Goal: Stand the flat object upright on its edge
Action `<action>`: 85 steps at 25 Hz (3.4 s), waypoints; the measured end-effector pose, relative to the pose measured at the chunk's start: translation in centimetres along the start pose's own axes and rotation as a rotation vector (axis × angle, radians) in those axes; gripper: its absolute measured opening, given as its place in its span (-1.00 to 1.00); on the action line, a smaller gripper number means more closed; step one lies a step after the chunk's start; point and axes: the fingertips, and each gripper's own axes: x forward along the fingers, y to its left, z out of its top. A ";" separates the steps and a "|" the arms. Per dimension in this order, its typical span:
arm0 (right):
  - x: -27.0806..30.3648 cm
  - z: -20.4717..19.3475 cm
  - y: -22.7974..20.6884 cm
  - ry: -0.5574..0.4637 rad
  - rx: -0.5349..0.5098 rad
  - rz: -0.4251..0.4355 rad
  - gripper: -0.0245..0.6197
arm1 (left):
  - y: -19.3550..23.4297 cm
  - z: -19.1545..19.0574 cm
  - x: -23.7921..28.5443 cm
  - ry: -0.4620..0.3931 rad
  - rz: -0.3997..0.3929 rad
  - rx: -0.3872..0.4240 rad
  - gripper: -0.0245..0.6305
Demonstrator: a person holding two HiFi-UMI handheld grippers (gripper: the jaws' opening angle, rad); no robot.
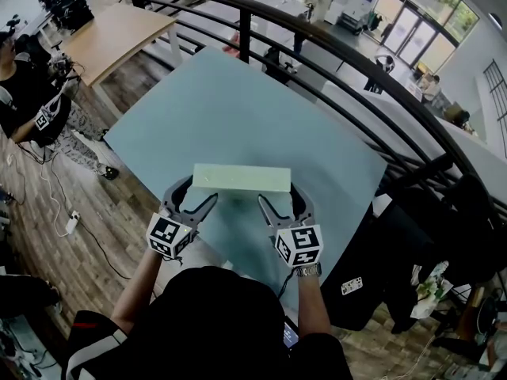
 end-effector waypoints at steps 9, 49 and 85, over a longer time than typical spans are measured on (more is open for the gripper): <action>0.9 0.1 -0.6 0.018 -0.012 -0.015 0.13 | 0.7 0.1 0.7 -0.005 0.008 -0.001 0.00; 2.7 0.3 -2.5 0.052 0.037 -0.061 0.13 | 2.9 0.0 2.2 -0.014 0.035 -0.010 0.00; -2.0 -0.9 5.6 0.012 0.123 0.014 -0.90 | -2.1 0.8 -3.0 -0.064 0.084 -0.055 -0.74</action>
